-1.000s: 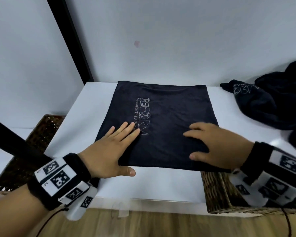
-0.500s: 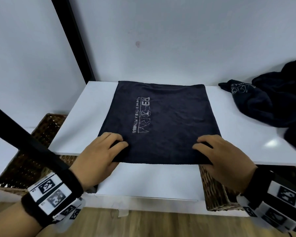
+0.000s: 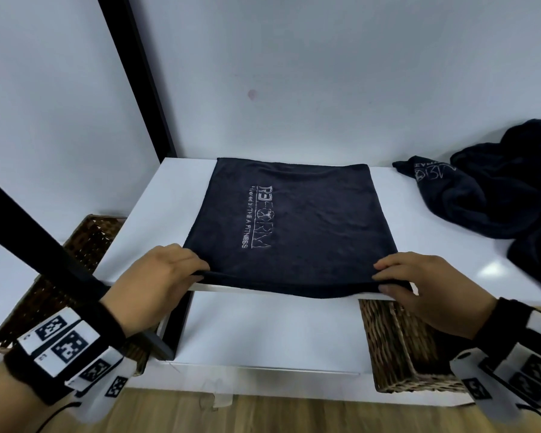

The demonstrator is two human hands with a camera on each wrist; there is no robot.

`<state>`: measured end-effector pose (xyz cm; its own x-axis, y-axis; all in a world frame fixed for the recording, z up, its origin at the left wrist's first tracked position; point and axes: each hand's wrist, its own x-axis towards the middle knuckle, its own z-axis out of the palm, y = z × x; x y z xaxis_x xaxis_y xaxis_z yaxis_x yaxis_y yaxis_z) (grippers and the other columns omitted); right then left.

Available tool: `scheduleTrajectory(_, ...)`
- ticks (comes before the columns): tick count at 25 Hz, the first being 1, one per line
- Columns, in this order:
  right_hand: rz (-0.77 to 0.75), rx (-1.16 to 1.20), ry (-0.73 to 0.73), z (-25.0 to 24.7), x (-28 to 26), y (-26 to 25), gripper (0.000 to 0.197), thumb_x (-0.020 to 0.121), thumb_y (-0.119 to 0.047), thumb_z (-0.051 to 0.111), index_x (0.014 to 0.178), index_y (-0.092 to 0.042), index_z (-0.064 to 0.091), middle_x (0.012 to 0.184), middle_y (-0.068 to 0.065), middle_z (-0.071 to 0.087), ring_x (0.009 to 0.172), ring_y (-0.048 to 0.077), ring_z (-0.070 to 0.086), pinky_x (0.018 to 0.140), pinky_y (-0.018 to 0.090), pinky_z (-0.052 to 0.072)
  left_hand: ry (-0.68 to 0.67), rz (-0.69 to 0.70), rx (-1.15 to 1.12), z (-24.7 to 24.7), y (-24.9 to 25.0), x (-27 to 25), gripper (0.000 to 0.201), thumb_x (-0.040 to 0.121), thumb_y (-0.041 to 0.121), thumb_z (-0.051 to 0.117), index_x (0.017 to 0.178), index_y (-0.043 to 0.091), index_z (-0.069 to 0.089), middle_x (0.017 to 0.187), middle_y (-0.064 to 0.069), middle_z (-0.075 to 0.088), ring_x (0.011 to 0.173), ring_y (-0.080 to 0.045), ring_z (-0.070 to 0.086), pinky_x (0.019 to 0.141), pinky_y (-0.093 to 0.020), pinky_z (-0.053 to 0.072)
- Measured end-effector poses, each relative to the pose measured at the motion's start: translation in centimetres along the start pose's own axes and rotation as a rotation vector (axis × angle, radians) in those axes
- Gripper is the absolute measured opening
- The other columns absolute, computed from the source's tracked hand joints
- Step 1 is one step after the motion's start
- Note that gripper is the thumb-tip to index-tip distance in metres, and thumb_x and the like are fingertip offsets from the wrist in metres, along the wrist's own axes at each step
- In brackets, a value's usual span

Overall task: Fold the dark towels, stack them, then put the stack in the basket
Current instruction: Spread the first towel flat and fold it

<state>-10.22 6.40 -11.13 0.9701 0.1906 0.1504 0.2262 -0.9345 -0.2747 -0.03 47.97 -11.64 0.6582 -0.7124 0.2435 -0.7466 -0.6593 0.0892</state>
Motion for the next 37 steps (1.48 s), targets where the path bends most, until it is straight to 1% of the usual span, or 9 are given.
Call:
scheduleTrajectory(4, 0.016, 0.027, -0.04, -1.0, 0.1, -0.6, 0.019, 0.083, -0.012, 0.071, 0.091, -0.029, 0.069, 0.091, -0.011, 0.071, 0.084, 0.01, 0.065, 0.081, 0.023, 0.049, 0.042, -0.053, 0.031, -0.6, 0.0, -0.1, 0.015, 0.086, 0.026, 0.037, 0.098, 0.024, 0.046, 0.09, -0.003, 0.068, 0.067, -0.028, 0.065, 0.048, -0.03, 0.049)
scheduleTrajectory(9, -0.017, -0.087, -0.057, -0.9, -0.1, -0.2, 0.049, 0.071, 0.008, 0.056, 0.076, -0.035, 0.033, 0.086, -0.007, 0.06, 0.069, 0.022, 0.058, 0.06, 0.039, 0.051, 0.042, 0.195, 0.228, -0.1, -0.2, 0.2, 0.041, 0.079, 0.01, 0.038, 0.105, 0.023, 0.067, 0.121, -0.007, 0.062, 0.081, -0.026, 0.066, 0.051, -0.027, 0.05)
scheduleTrajectory(13, -0.125, -0.2, -0.032, -0.6, -1.1, -0.5, 0.038, 0.066, 0.003, 0.077, 0.091, -0.024, 0.07, 0.108, -0.003, 0.068, 0.084, 0.02, 0.069, 0.065, 0.031, 0.059, 0.012, 0.185, 0.214, 1.3, 1.4, 0.4, 0.035, 0.088, 0.026, 0.048, 0.119, 0.03, 0.065, 0.133, -0.008, 0.057, 0.08, -0.027, 0.06, 0.056, -0.034, 0.052)
scheduleTrajectory(16, -0.132, -0.193, -0.07, -0.1, -1.7, -0.5, 0.04, 0.072, -0.028, 0.081, 0.11, -0.023, 0.069, 0.116, -0.004, 0.065, 0.098, 0.015, 0.065, 0.073, 0.03, 0.059, 0.018, 0.238, 0.268, 1.6, 1.6, 0.2, 0.049, 0.078, 0.008, 0.04, 0.116, 0.03, 0.061, 0.133, -0.011, 0.056, 0.085, -0.029, 0.064, 0.042, -0.026, 0.043)
scheduleTrajectory(20, -0.123, -0.24, -0.095, 0.3, -1.7, -0.5, 0.037, 0.07, -0.02, 0.083, 0.105, -0.022, 0.073, 0.112, 0.001, 0.066, 0.096, 0.02, 0.066, 0.072, 0.031, 0.059, 0.074, 0.289, 0.256, 1.9, 2.4, 0.3, 0.036, 0.083, 0.002, 0.043, 0.1, 0.025, 0.066, 0.128, -0.013, 0.06, 0.092, -0.03, 0.065, 0.048, -0.029, 0.045)
scheduleTrajectory(26, -0.08, -0.251, -0.158, -1.3, 0.2, -2.3, 0.023, 0.082, -0.048, 0.054, 0.091, -0.033, 0.069, 0.091, -0.016, 0.063, 0.079, 0.009, 0.062, 0.062, 0.028, 0.054, 0.222, 0.194, 0.244, 0.3, -0.3, 1.3, 0.039, 0.078, 0.003, 0.043, 0.099, 0.017, 0.073, 0.101, -0.002, 0.068, 0.087, -0.026, 0.058, 0.07, -0.035, 0.04)
scheduleTrajectory(30, -0.026, -0.333, -0.272, -1.3, 0.7, -3.1, 0.016, 0.083, -0.047, 0.061, 0.086, -0.031, 0.06, 0.091, -0.015, 0.052, 0.078, 0.008, 0.051, 0.065, 0.022, 0.048, 0.248, 0.12, 0.237, 0.7, -0.9, 0.6, 0.031, 0.08, 0.002, 0.045, 0.092, 0.01, 0.073, 0.098, -0.005, 0.067, 0.084, -0.029, 0.06, 0.068, -0.039, 0.046)
scheduleTrajectory(34, -0.014, -0.336, -0.395, -3.3, 2.3, -6.4, 0.026, 0.085, -0.057, 0.052, 0.084, -0.031, 0.049, 0.098, -0.017, 0.045, 0.083, 0.006, 0.048, 0.074, 0.018, 0.045, 0.148, -0.061, -0.034, 1.4, -0.9, -1.0, 0.034, 0.085, 0.022, 0.046, 0.103, 0.016, 0.074, 0.109, -0.001, 0.061, 0.092, -0.021, 0.057, 0.071, -0.032, 0.053)
scheduleTrajectory(37, -0.164, -0.069, -0.337, -2.1, 5.5, -11.5, 0.022, 0.083, -0.05, 0.057, 0.091, -0.033, 0.045, 0.096, -0.016, 0.05, 0.087, 0.008, 0.052, 0.079, 0.032, 0.049, 0.193, -0.275, -0.179, 1.5, -0.9, -1.6, 0.032, 0.082, 0.042, 0.052, 0.1, 0.031, 0.075, 0.105, 0.003, 0.051, 0.084, -0.015, 0.049, 0.077, -0.024, 0.045)
